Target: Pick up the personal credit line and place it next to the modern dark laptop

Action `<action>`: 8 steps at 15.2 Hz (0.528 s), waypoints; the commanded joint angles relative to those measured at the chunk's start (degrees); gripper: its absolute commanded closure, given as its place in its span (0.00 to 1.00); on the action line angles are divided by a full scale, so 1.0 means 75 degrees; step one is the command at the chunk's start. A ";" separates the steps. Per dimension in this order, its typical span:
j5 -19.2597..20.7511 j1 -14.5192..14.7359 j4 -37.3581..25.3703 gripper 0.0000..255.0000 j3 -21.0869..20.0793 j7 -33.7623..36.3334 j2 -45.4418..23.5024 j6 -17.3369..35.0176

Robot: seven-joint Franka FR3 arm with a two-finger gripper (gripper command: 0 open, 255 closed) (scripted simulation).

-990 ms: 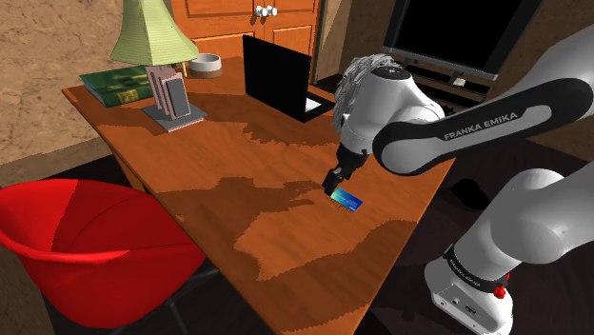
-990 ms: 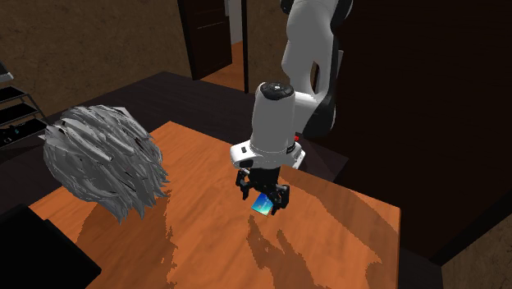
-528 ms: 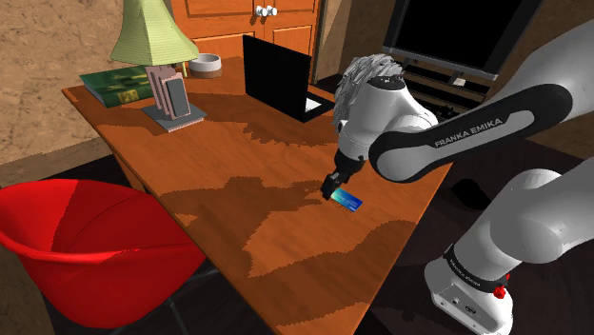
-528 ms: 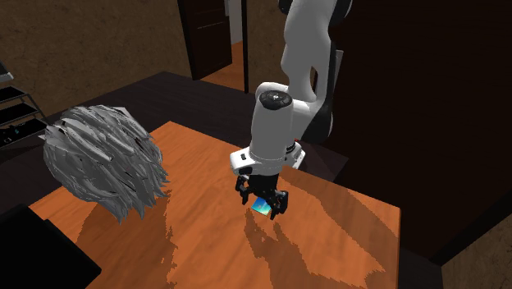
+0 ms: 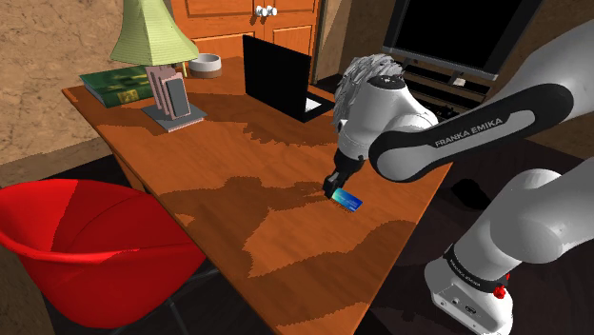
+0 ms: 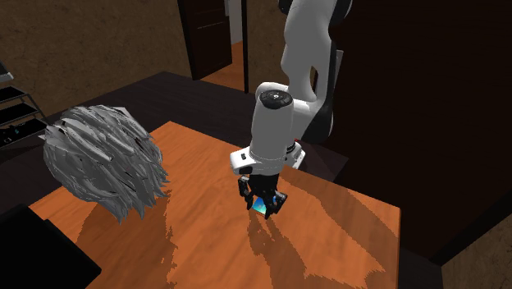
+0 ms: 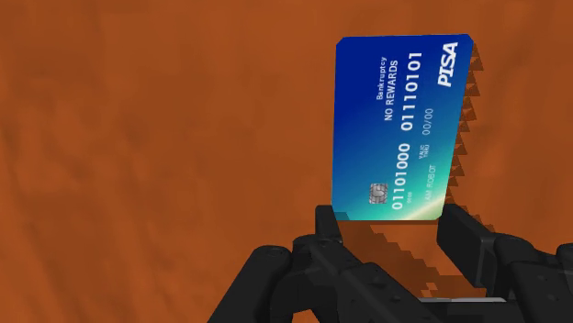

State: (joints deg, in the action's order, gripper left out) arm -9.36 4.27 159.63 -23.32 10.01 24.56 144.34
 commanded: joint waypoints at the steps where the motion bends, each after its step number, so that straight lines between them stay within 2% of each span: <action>1: 0.0005 -0.0008 0.0018 1.00 0.0005 -0.0003 -0.0011 -0.0011; 6: 0.0005 -0.0009 0.0021 1.00 0.0001 0.0000 -0.0018 -0.0001; 8: -0.0021 0.0024 -0.0068 1.00 0.0061 -0.0040 0.0177 -0.0282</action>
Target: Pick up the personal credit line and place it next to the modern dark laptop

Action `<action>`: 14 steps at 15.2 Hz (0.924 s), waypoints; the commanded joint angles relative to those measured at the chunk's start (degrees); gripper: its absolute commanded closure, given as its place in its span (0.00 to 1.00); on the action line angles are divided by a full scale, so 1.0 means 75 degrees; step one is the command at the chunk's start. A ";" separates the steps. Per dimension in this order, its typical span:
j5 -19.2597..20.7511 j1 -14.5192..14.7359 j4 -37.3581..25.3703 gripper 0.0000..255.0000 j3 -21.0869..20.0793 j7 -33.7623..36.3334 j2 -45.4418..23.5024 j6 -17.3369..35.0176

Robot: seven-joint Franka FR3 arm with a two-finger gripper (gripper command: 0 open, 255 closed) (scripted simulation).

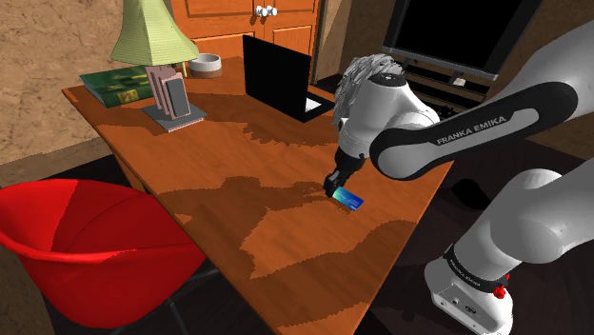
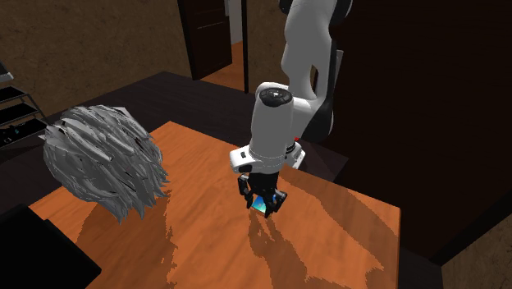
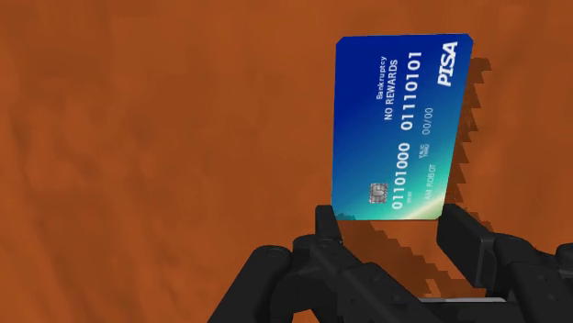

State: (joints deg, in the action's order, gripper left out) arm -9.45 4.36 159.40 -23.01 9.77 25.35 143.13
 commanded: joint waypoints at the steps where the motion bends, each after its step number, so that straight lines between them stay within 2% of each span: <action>1: -0.0018 0.0026 -0.0084 1.00 0.0049 -0.0026 0.0164 -0.0258; 14: -0.0003 0.0103 -0.0863 1.00 0.0379 -0.0172 0.1086 -0.1950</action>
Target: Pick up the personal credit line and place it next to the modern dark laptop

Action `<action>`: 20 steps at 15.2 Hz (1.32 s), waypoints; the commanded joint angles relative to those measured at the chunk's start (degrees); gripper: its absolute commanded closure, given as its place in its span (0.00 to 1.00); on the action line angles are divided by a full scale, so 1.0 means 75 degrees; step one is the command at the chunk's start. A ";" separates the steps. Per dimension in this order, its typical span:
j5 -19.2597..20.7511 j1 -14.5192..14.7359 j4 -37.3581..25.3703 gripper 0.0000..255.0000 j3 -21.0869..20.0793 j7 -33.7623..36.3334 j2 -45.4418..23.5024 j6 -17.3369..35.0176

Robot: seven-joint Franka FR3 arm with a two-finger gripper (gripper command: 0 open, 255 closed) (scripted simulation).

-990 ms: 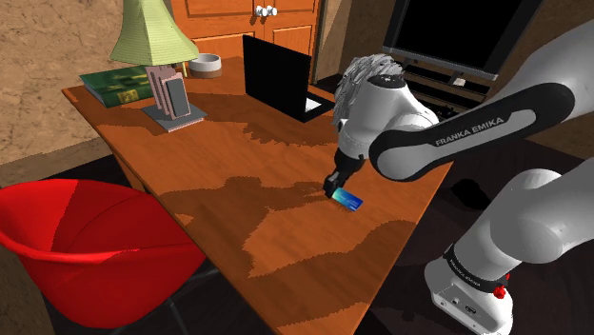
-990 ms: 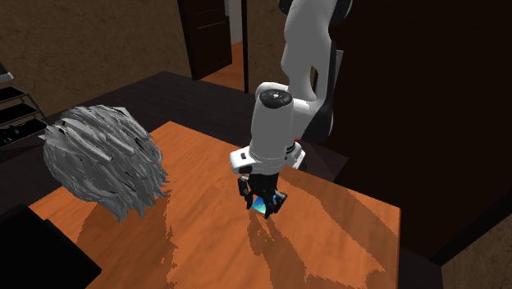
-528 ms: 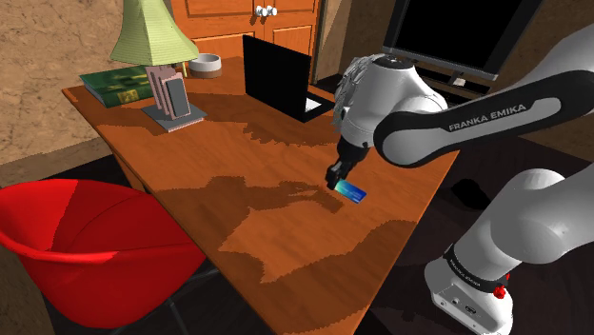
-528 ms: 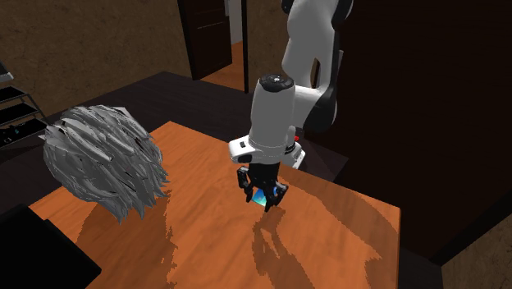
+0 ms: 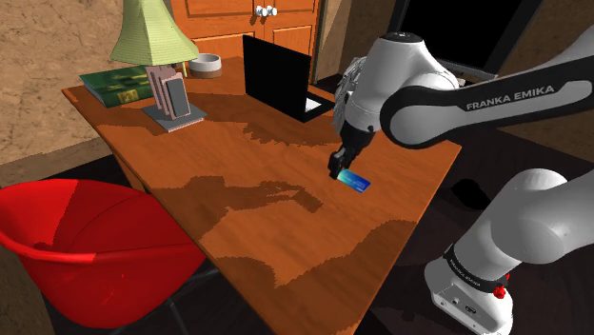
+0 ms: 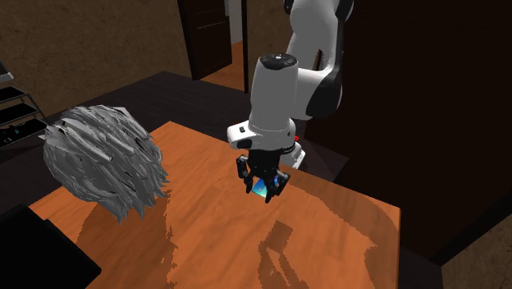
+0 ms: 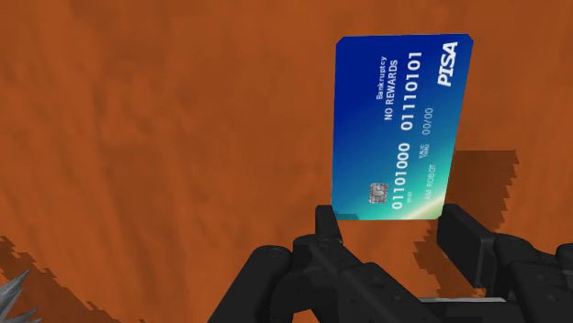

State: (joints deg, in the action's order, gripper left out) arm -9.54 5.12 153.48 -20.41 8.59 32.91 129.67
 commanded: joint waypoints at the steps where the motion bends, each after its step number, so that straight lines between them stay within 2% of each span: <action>1: 0.0015 0.0002 -0.0147 1.00 0.0055 -0.0022 0.0128 -0.0278; 20: 0.0204 -0.0065 -0.1776 1.00 0.0402 -0.0098 0.0620 -0.2396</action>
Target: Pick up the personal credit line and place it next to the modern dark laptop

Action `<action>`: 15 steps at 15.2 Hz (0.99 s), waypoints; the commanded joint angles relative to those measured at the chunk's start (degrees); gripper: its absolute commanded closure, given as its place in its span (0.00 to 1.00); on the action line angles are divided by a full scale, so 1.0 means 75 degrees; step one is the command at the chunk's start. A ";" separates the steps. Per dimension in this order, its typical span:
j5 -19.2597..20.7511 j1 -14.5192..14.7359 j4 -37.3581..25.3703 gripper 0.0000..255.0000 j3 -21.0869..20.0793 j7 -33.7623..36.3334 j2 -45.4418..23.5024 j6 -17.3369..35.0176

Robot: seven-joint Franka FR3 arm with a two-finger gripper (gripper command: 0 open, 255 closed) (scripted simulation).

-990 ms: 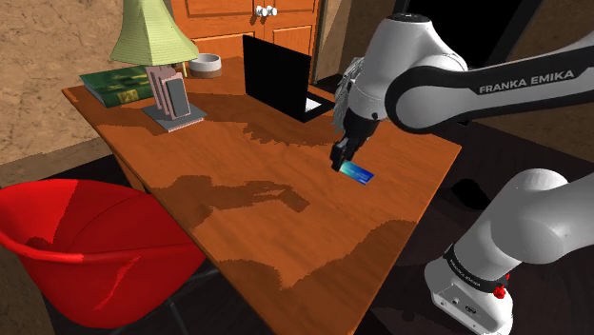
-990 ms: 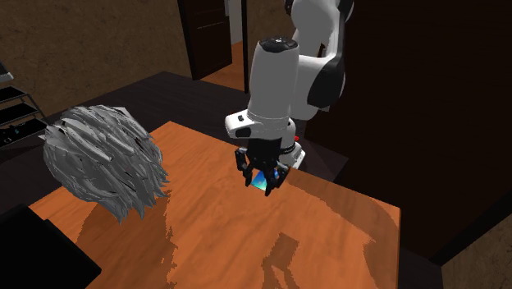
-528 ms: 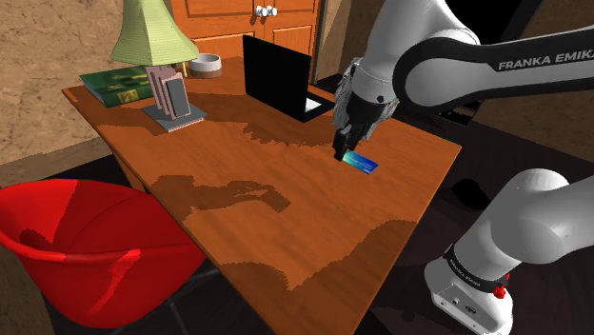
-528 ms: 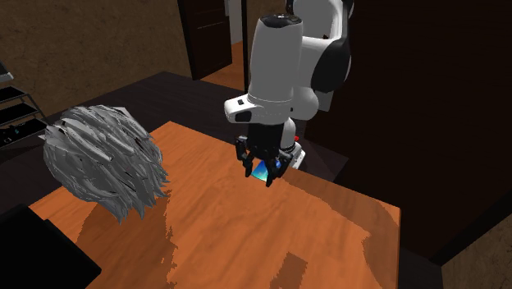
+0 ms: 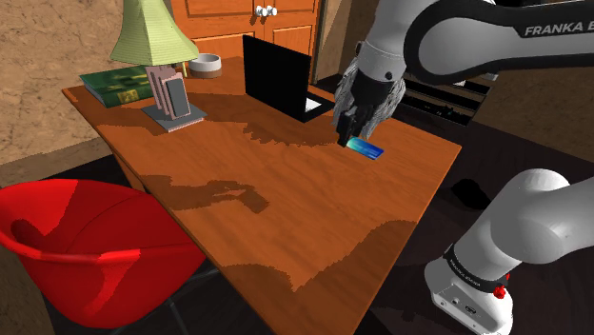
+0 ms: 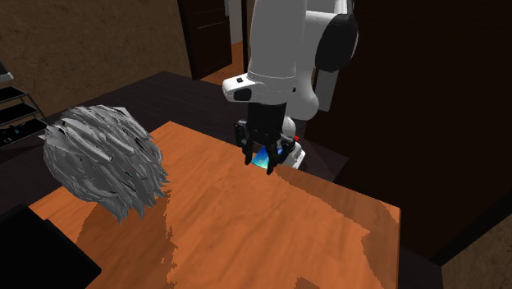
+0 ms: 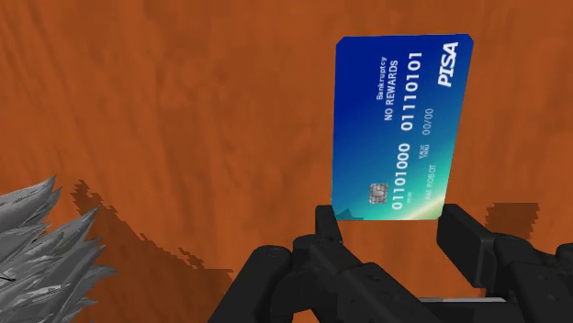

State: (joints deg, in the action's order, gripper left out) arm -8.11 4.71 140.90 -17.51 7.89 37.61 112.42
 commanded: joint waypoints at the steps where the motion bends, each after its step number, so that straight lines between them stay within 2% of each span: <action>1: 0.0026 -0.0016 -0.0197 1.00 0.0030 -0.0006 -0.0002 -0.0198; 15: 0.0177 -0.0108 -0.1714 1.00 0.0195 -0.0013 -0.0127 -0.1592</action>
State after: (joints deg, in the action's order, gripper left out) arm -6.88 3.95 128.84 -16.17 7.84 36.74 101.22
